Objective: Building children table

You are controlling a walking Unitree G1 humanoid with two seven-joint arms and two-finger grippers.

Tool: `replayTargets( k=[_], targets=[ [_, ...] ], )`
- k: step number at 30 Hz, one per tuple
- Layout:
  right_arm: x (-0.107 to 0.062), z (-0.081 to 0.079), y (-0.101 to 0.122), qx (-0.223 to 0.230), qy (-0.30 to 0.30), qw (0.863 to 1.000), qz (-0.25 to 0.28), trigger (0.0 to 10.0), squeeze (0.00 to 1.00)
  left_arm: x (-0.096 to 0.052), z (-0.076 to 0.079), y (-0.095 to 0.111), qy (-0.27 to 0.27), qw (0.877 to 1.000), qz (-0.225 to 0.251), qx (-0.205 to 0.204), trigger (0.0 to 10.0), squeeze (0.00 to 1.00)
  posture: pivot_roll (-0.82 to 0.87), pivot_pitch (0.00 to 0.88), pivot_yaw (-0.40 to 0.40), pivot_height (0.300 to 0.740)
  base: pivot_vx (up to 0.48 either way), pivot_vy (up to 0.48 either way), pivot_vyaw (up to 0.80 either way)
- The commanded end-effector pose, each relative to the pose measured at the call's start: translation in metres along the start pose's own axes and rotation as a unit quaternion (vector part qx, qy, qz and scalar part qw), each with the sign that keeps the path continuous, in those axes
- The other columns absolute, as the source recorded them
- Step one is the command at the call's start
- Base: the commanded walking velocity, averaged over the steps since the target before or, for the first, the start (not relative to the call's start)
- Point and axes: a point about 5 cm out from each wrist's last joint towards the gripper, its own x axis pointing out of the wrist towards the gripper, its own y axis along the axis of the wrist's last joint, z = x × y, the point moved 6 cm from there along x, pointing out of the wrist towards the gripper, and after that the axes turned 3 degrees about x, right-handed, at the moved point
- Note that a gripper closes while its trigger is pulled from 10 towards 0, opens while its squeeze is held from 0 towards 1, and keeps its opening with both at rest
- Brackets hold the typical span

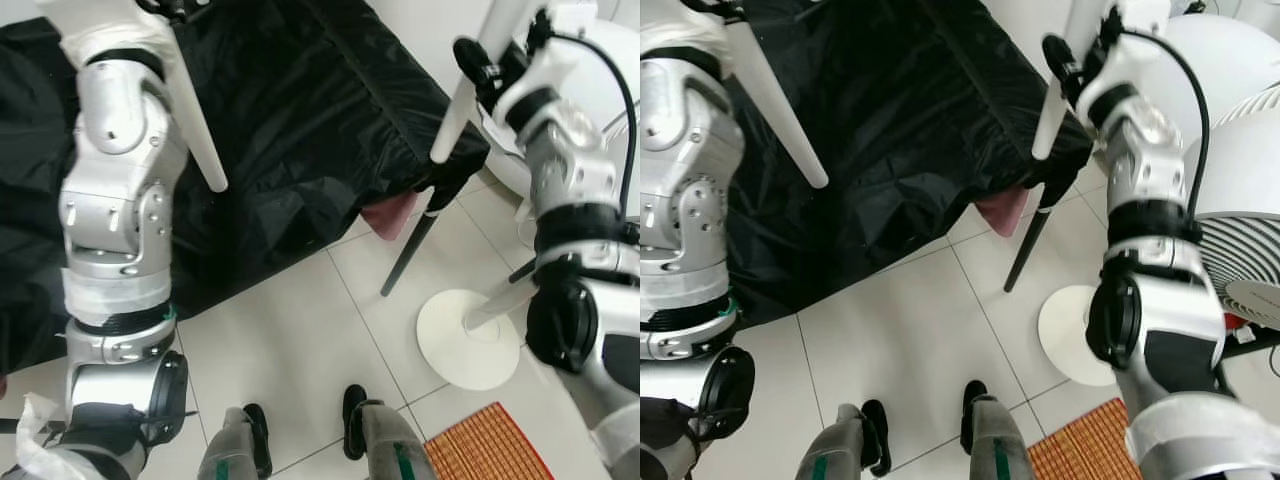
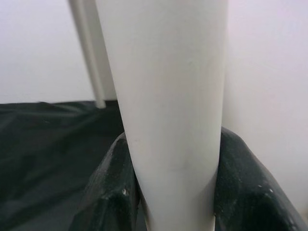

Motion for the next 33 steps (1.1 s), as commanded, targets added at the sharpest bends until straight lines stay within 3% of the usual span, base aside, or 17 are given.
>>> replayTargets(
  k=[1, 2, 3, 5, 7, 11, 12, 14, 15, 16, 17, 18, 22, 23, 29, 33],
  targets=[
    [0.021, -0.047, 0.056, 0.023, 0.105, 0.987, 0.117, 0.0, 0.0, -0.009, 0.015, -0.04, -0.026, 0.995, -0.081, 0.045, 0.0, 0.0, -0.11, 0.233, -0.007, 0.74, 0.0, 0.0, 0.0],
    [0.021, -0.047, 0.056, 0.023, 0.105, 0.987, 0.117, 0.0, 0.0, -0.009, 0.015, -0.04, -0.026, 0.995, -0.081, 0.045, 0.0, 0.0, -0.11, 0.233, -0.007, 0.74, 0.0, 0.0, 0.0],
    [0.022, -0.054, 0.041, 0.037, 0.118, 0.987, 0.101, 0.0, 0.0, -0.009, 0.012, -0.04, -0.017, 0.995, -0.086, 0.048, 0.0, 0.0, -0.11, 0.234, -0.006, 0.74, 0.0, 0.0, 0.0],
    [0.022, -0.054, 0.041, 0.037, 0.118, 0.987, 0.101, 0.0, 0.0, -0.009, 0.012, -0.04, -0.017, 0.995, -0.086, 0.048, 0.0, 0.0, -0.11, 0.234, -0.006, 0.74, 0.0, 0.0, 0.0],
    [0.023, -0.066, 0.015, 0.076, 0.131, 0.986, 0.075, 0.0, 0.0, -0.006, 0.005, -0.034, -0.002, 0.994, -0.071, 0.087, 0.0, 0.0, -0.1, 0.239, 0.001, 0.74, 0.0, 0.0, 0.0],
    [0.023, -0.07, -0.006, 0.097, 0.122, 0.986, 0.049, 0.0, 0.0, -0.007, 0.006, -0.038, -0.006, 0.992, -0.08, 0.096, 0.0, 0.0, -0.09, 0.243, 0.007, 0.74, 0.0, 0.0, 0.0],
    [0.022, -0.067, -0.019, 0.092, 0.108, 0.99, 0.025, 9.3, 0.0, -0.01, 0.014, -0.044, -0.024, 0.991, -0.095, 0.089, 10.0, 0.0, -0.09, 0.245, 0.01, 0.74, 0.0, 0.0, 0.0],
    [0.021, -0.065, -0.023, 0.086, 0.101, 0.991, 0.013, 9.3, 0.0, -0.011, 0.018, -0.046, -0.035, 0.991, -0.1, 0.086, 10.0, 0.0, -0.09, 0.245, 0.01, 0.74, 0.0, 0.0, 0.0],
    [0.021, -0.064, -0.025, 0.085, 0.098, 0.992, 0.011, 10.0, 0.0, -0.012, 0.02, -0.048, -0.037, 0.99, -0.103, 0.086, 10.0, 0.0, -0.09, 0.246, 0.014, 0.74, 0.0, 0.0, 0.0],
    [0.02, -0.063, -0.024, 0.09, 0.095, 0.991, 0.014, 10.0, 0.0, -0.013, 0.022, -0.049, -0.043, 0.99, -0.107, 0.076, 10.0, 1.0, -0.09, 0.246, 0.014, 0.74, 0.0, 0.0, 0.0],
    [0.02, -0.063, -0.024, 0.09, 0.095, 0.991, 0.014, 10.0, 0.0, -0.013, 0.022, -0.049, -0.043, 0.99, -0.107, 0.076, 10.0, 1.0, -0.09, 0.246, 0.014, 0.74, 0.0, 0.0, 0.0],
    [0.02, -0.059, -0.022, 0.095, 0.091, 0.991, 0.02, 10.0, 1.0, -0.014, 0.025, -0.051, -0.047, 0.99, -0.111, 0.073, 10.0, 1.0, -0.1, 0.248, 0.018, 0.74, 0.0, 0.0, 0.0],
    [0.02, -0.053, -0.018, 0.096, 0.081, 0.992, 0.031, 10.0, 1.0, -0.014, 0.032, -0.055, -0.063, 0.988, -0.123, 0.073, 10.0, 1.0, -0.09, 0.249, 0.023, 0.74, 0.0, 0.0, 0.0],
    [0.02, -0.052, -0.016, 0.096, 0.082, 0.991, 0.036, 10.0, 0.0, -0.015, 0.033, -0.055, -0.063, 0.988, -0.124, 0.07, 10.0, 0.0, -0.09, 0.249, 0.024, 0.74, 0.0, 0.0, 0.0],
    [0.018, -0.051, -0.013, 0.096, 0.081, 0.991, 0.049, 10.0, 0.0, -0.017, 0.032, -0.054, -0.06, 0.988, -0.122, 0.072, 10.0, 0.0, -0.08, 0.251, 0.025, 0.74, 0.0, 0.0, 0.0],
    [0.014, -0.048, -0.011, 0.086, 0.073, 0.991, 0.071, 10.0, 0.0, -0.026, 0.034, -0.051, -0.08, 0.987, -0.115, 0.081, 10.0, 0.0, -0.06, 0.252, 0.018, 0.74, 0.0, 0.0, 0.0]
  ],
)
